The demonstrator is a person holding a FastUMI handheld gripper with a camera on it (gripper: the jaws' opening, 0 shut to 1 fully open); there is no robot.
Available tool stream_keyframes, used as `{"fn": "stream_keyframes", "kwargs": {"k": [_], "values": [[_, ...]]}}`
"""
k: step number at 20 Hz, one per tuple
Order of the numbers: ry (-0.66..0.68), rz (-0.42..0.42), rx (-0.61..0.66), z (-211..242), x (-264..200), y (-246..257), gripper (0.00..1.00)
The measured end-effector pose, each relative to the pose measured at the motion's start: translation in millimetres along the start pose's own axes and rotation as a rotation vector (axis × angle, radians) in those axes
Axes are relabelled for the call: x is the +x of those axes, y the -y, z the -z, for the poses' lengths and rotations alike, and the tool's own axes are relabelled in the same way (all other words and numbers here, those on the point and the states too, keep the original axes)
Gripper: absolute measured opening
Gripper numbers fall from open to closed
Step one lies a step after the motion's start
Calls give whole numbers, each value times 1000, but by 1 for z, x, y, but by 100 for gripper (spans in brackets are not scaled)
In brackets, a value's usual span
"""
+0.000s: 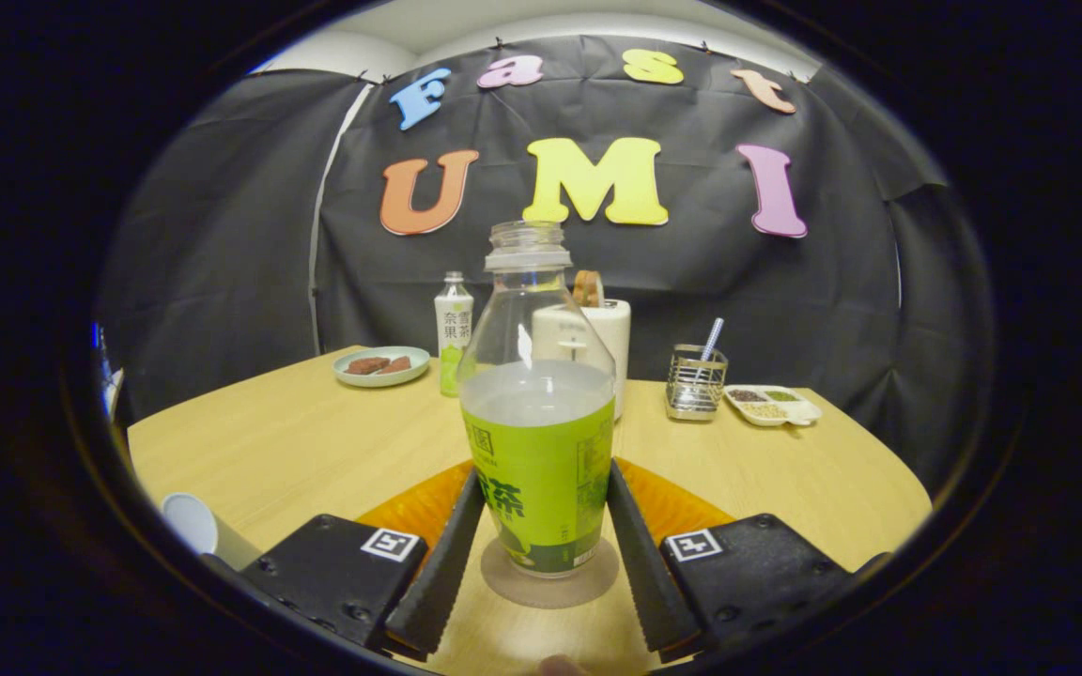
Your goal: Take the bottle from table, then pour the juice into the cup, finally place the bottle on the coaster
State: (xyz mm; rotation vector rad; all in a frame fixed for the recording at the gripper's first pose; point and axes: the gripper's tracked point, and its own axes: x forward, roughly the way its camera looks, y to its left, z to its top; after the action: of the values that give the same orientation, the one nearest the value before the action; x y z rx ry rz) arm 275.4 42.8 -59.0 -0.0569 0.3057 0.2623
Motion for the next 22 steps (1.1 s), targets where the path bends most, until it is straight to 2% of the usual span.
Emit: {"fn": "stream_keyframes", "kwargs": {"k": [6,13,17,22], "values": [[-11,5,16,9,3,2,83],[-3,7,17,9,-2,2,100],[18,22,28,2,-14,2,100],[65,65,37,-15,-49,4,100]]}}
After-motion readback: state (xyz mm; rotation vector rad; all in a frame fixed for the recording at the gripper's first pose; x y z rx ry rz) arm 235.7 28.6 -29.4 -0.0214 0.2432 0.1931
